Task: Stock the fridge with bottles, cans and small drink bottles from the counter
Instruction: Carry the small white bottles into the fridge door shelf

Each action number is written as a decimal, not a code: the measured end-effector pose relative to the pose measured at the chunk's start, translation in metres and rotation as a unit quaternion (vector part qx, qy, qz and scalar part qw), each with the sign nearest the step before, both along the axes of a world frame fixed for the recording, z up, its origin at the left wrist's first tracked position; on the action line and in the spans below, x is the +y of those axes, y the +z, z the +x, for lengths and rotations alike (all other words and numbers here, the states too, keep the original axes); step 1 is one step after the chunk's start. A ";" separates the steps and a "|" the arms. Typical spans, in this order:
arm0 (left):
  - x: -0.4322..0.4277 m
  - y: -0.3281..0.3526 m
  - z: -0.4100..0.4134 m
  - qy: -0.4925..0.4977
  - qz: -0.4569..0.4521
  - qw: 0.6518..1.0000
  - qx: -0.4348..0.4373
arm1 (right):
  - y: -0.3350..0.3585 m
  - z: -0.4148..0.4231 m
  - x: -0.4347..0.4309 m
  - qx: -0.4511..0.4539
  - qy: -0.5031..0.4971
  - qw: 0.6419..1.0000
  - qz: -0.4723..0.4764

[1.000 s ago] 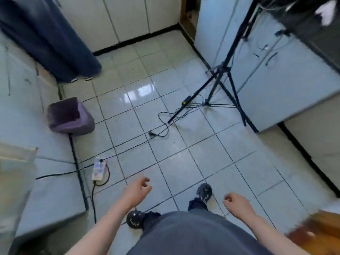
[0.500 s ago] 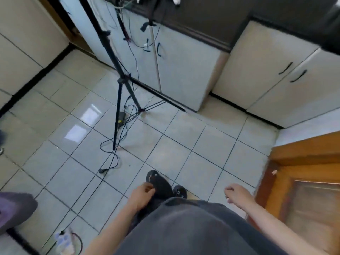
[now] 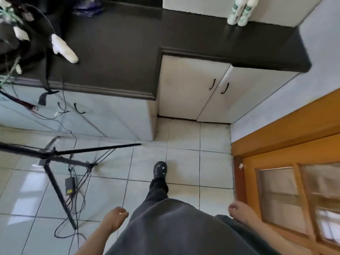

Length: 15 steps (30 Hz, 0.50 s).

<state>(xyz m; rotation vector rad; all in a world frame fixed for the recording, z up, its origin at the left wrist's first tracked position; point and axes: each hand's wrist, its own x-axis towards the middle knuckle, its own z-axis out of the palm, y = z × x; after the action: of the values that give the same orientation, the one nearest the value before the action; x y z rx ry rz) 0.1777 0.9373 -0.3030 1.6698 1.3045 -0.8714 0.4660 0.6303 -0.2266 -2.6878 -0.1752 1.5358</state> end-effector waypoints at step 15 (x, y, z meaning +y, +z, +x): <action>0.121 0.040 0.317 -0.233 -0.034 0.965 -0.118 | 0.009 0.118 0.133 -0.093 -0.121 0.983 0.101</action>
<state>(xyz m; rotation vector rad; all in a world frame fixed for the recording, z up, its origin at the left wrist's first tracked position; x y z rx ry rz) 0.4942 1.0578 -0.2632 1.9929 0.7216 -0.9346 0.5841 0.7632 -0.2178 -2.5763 -0.0082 1.1363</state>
